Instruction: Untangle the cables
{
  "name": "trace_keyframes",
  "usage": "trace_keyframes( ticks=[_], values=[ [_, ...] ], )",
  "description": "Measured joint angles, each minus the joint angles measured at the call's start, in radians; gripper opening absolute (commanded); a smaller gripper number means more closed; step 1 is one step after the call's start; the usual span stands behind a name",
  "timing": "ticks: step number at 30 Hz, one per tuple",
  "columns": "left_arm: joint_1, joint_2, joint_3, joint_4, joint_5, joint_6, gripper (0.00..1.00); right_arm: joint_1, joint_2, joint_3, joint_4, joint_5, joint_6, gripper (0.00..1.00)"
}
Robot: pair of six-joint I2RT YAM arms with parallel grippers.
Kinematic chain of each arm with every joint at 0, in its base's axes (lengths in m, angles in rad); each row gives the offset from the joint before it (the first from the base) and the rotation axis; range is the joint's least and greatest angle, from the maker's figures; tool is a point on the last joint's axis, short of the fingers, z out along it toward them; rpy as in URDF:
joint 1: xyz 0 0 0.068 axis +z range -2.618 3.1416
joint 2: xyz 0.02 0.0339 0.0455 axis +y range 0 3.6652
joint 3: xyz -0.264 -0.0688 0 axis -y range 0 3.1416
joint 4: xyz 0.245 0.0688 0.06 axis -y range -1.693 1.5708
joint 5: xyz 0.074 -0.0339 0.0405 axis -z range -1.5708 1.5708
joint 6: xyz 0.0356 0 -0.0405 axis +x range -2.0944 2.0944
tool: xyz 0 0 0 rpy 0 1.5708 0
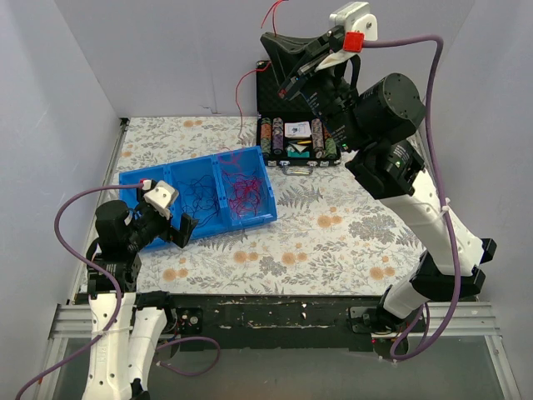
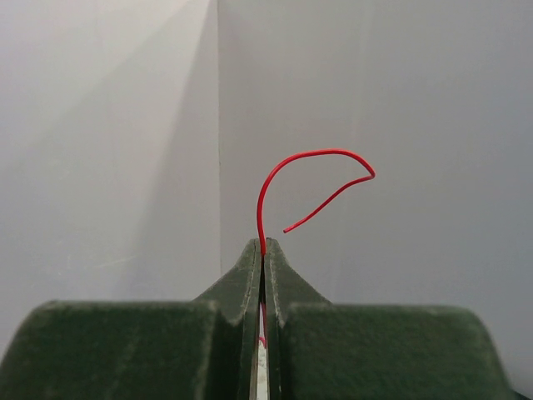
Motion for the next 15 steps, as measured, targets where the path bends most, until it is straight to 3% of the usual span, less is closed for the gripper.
trace_keyframes(
  ticks=[15],
  values=[
    [0.000,-0.019,-0.007,-0.022,-0.005,0.022,0.98,0.000,0.063,0.011,0.050,0.009,-0.040,0.01]
  ],
)
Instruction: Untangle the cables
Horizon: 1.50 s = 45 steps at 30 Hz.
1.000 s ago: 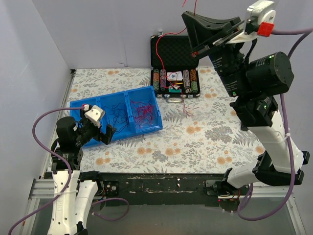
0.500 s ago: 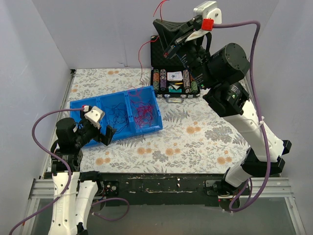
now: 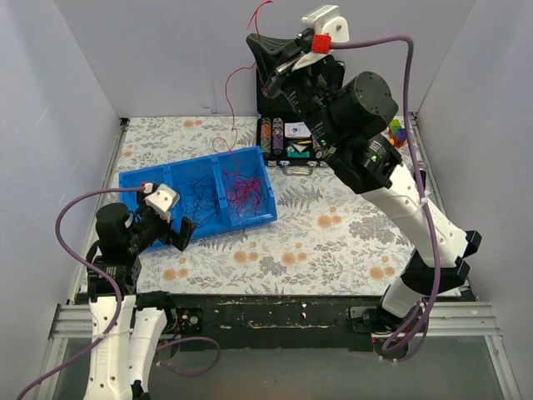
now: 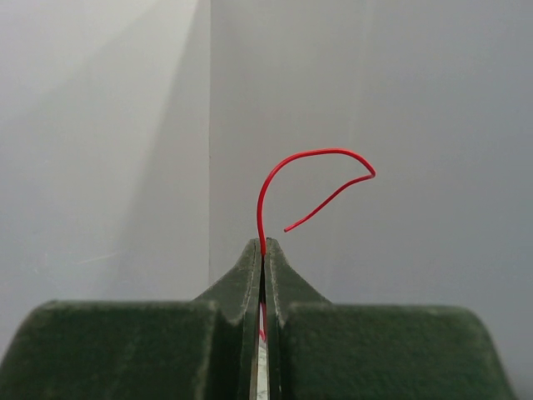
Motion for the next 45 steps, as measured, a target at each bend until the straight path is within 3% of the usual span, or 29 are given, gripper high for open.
trace_keyframes(
  ticks=[32,45],
  values=[
    [0.000,-0.019,-0.008,-0.038,-0.010,0.034,0.98,-0.080,0.096,-0.010,0.013,0.019,-0.012,0.01],
    [0.000,-0.019,-0.024,-0.041,-0.011,0.038,0.98,-0.167,0.109,-0.280,0.021,0.008,0.090,0.01]
  ],
)
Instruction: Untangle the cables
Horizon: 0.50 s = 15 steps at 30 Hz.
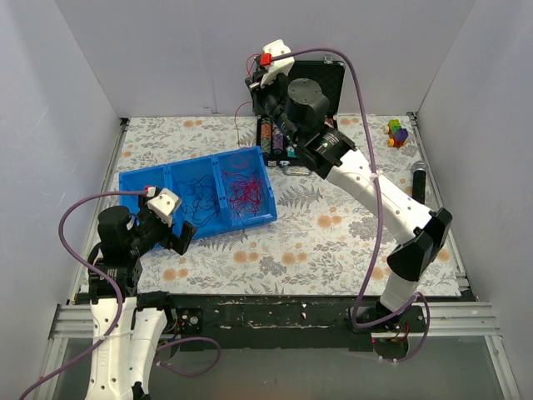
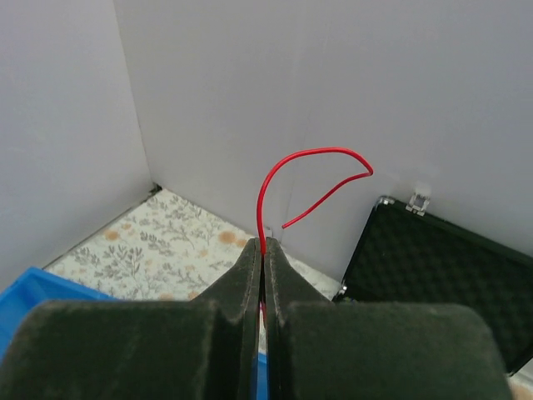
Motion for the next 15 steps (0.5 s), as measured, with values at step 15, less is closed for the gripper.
trace_keyframes(
  ticks=[15],
  values=[
    [0.000,0.000,0.000,0.008,-0.003,-0.011,0.98,0.000,0.061,-0.411,-0.036,-0.040,0.182,0.01]
  ],
)
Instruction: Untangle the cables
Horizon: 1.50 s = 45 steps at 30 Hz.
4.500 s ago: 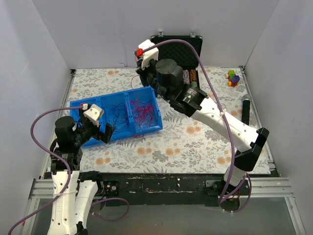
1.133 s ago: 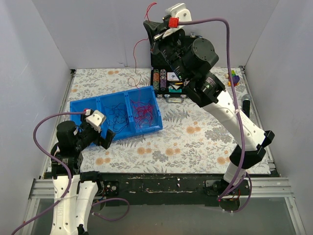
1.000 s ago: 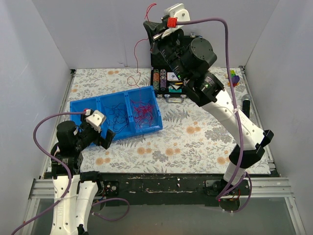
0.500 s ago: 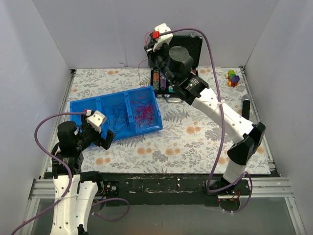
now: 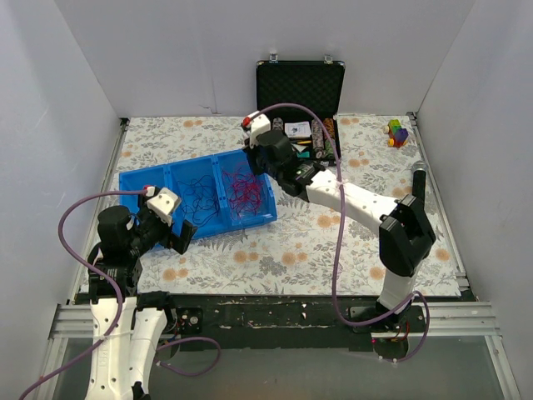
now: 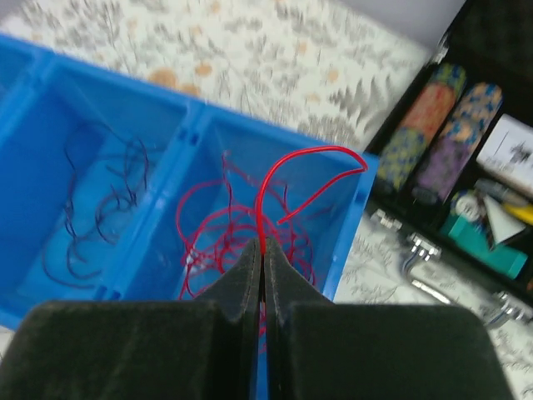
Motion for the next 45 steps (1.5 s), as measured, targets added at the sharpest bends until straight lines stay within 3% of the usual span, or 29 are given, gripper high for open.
trace_keyframes(
  ticks=[4,12,15,18,19,20,26,36,40,41,42,43,44,45],
  values=[
    [0.000,0.002,0.000,0.000,0.000,0.000,0.98,0.006,0.036,-0.064,-0.020,-0.009,0.040,0.01],
    [0.000,0.006,0.000,0.000,0.000,-0.006,0.98,0.010,0.175,-0.006,-0.086,-0.095,0.105,0.01],
    [0.000,0.006,0.000,0.000,0.000,-0.009,0.98,0.011,0.245,0.049,-0.134,-0.121,0.120,0.36],
    [0.000,0.007,0.000,0.001,0.000,-0.015,0.98,0.011,0.276,0.088,-0.204,-0.128,0.137,0.64],
    [0.000,0.008,0.000,0.003,0.000,-0.018,0.98,0.011,0.277,0.099,-0.227,-0.129,0.137,0.79],
    [0.000,0.012,0.000,0.008,0.000,-0.024,0.98,0.011,0.276,0.110,-0.250,-0.127,0.138,0.85],
    [0.000,0.064,0.003,0.046,0.006,-0.076,0.98,0.011,0.198,0.113,-0.302,-0.129,0.131,0.88],
    [0.000,0.138,0.025,0.085,0.008,-0.145,0.98,0.011,-0.230,-0.075,-0.294,-0.177,0.150,0.90],
    [0.000,0.180,0.056,0.094,-0.005,-0.170,0.98,0.011,-0.408,-0.224,-0.293,-0.171,0.161,0.77],
    [0.000,0.190,0.061,0.098,-0.011,-0.175,0.98,0.011,-0.452,-0.272,-0.294,-0.163,0.166,0.67],
    [0.000,0.198,0.063,0.101,-0.015,-0.180,0.98,0.011,-0.490,-0.317,-0.296,-0.156,0.169,0.48],
    [0.000,0.205,0.065,0.103,-0.020,-0.186,0.98,0.011,-0.528,-0.365,-0.296,-0.148,0.173,0.18],
    [0.000,0.213,0.065,0.105,-0.025,-0.193,0.98,0.011,-0.559,-0.408,-0.302,-0.137,0.177,0.02],
    [0.000,0.218,0.065,0.105,-0.026,-0.199,0.98,0.011,-0.585,-0.451,-0.303,-0.126,0.183,0.01]
  ],
)
